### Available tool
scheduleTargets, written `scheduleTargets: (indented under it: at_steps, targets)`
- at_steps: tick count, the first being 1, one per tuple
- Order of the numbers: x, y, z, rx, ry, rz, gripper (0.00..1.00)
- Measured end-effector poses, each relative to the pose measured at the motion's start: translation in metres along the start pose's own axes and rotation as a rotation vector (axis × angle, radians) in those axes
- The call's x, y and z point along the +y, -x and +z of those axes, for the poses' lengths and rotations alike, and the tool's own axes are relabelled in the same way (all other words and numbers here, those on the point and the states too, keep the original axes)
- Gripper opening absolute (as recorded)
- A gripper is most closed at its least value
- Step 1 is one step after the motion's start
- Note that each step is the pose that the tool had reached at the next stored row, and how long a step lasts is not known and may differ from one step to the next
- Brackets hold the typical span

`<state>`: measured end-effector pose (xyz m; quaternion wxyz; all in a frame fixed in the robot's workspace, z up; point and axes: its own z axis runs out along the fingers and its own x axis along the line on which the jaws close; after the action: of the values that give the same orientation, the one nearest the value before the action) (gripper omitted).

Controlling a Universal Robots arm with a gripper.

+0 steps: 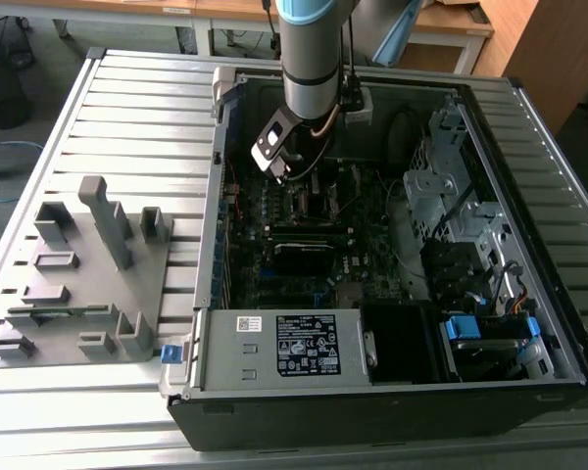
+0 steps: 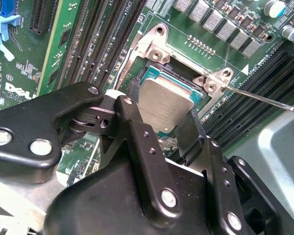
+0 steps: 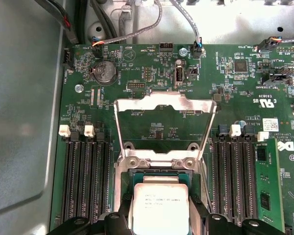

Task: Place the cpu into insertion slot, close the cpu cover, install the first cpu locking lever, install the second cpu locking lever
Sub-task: 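Place the cpu into insertion slot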

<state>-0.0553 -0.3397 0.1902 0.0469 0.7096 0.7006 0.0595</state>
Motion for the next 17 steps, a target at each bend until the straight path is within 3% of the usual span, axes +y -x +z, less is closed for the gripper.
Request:
scheduleTargets:
  at_steps: [17]
  targets:
    - [0.0,0.0,0.0002,0.0001,0.0,0.0,0.54]
